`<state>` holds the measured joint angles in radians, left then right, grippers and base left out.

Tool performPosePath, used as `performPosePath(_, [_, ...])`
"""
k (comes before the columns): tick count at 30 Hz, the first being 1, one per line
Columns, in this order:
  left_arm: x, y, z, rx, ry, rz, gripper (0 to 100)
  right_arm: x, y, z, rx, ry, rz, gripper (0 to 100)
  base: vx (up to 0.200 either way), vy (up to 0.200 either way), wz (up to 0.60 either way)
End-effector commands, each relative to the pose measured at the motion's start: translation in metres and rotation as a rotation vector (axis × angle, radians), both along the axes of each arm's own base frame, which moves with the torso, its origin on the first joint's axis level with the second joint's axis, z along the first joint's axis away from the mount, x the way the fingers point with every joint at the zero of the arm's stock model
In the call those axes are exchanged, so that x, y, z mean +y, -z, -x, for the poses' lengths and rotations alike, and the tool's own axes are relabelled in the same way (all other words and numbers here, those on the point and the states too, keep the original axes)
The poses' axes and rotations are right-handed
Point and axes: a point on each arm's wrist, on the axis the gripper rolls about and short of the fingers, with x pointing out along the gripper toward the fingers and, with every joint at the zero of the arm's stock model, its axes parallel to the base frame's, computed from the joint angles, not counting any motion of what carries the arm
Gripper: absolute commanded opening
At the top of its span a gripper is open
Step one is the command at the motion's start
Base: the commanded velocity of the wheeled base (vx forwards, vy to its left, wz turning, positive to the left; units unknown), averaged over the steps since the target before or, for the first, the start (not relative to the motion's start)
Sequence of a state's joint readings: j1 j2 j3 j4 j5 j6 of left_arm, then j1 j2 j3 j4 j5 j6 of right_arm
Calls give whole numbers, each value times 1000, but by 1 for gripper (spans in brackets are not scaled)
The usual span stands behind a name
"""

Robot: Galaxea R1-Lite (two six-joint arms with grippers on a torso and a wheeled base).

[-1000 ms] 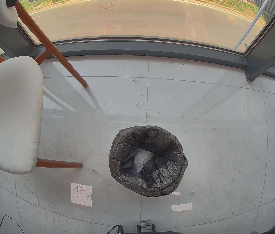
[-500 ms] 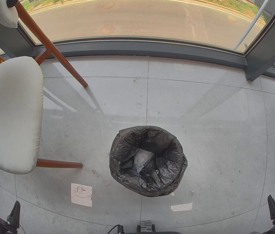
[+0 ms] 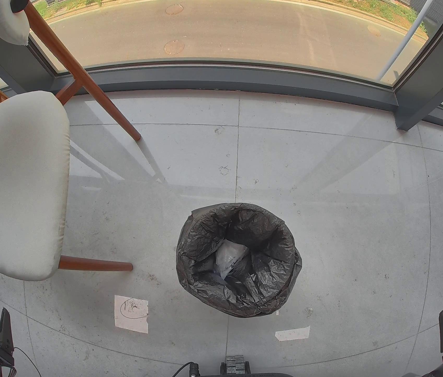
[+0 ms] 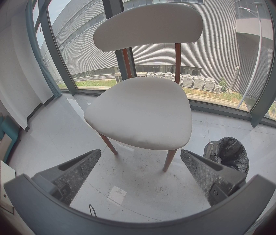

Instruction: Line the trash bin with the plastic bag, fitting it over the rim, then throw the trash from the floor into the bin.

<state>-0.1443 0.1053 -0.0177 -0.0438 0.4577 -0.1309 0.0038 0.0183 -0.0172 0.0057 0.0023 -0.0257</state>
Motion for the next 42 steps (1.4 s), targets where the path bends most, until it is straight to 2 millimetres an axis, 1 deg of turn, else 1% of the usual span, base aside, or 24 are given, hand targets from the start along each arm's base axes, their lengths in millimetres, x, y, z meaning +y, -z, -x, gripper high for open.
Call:
performPosePath(1, [0,4,-4,63,-23,1,100,0,5,0,7,0,0,100,0,0,0])
performPosePath(3, [0,3,-10,120,-110,38,100,0,5,0,9,0,0,100,0,0,0])
performPosePath(4, [1,3,-9,107,-124,51,100,0,5,0,9,0,0,100,0,0,0])
performPosePath(5, [1,3,-8,94,-122,52,100,0,5,0,7,0,0,100,0,0,0])
performPosePath(6, [1,4,-2,24,-98,44,100,0,5,0,7,0,0,100,0,0,0])
performPosePath(8, [2,5,1,-11,-85,33,100,0,5,0,9,0,0,100,0,0,0])
performPosePath(10, [1,5,-1,17,-90,18,100,0,5,0,7,0,0,100,0,0,0])
performPosePath(12, [2,5,0,30,-130,1,100,0,5,0,7,0,-1,100,0,0,0])
performPosePath(17, [2,5,0,-18,-217,112,100,0,5,0,5,2,-3,100,0,0,0])
performPosePath(20, [2,4,0,-12,-211,94,100,0,5,0,7,-2,0,100,0,0,0])
performPosePath(22, [1,4,0,31,-138,0,100,0,5,0,9,-11,2,100,0,0,0])
performPosePath(24, [-3,5,-2,68,43,-102,100,0,5,0,9,-14,2,100,0,0,0])
performPosePath(26, [-9,4,-3,65,312,-179,100,0,5,0,9,-14,2,100,0,0,0])
performPosePath(28, [-13,8,-2,80,512,-178,100,0,5,0,9,-14,2,100,0,0,0])
performPosePath(29, [-13,9,-2,81,512,-179,100,0,5,0,9,-14,0,100,0,0,0])
performPosePath(30, [-12,10,-2,97,475,-176,100,0,5,0,7,-14,-3,100,0,0,0])
performPosePath(34, [-12,10,-2,92,423,-99,100,0,5,0,6,-6,-23,100,0,0,0])
performPosePath(36, [-11,9,-2,93,403,-96,100,0,5,0,6,-1,-27,100,0,0,0])
performPosePath(42, [-11,10,-2,93,401,-98,100,0,4,0,4,-1,-27,100,-200,0,0])
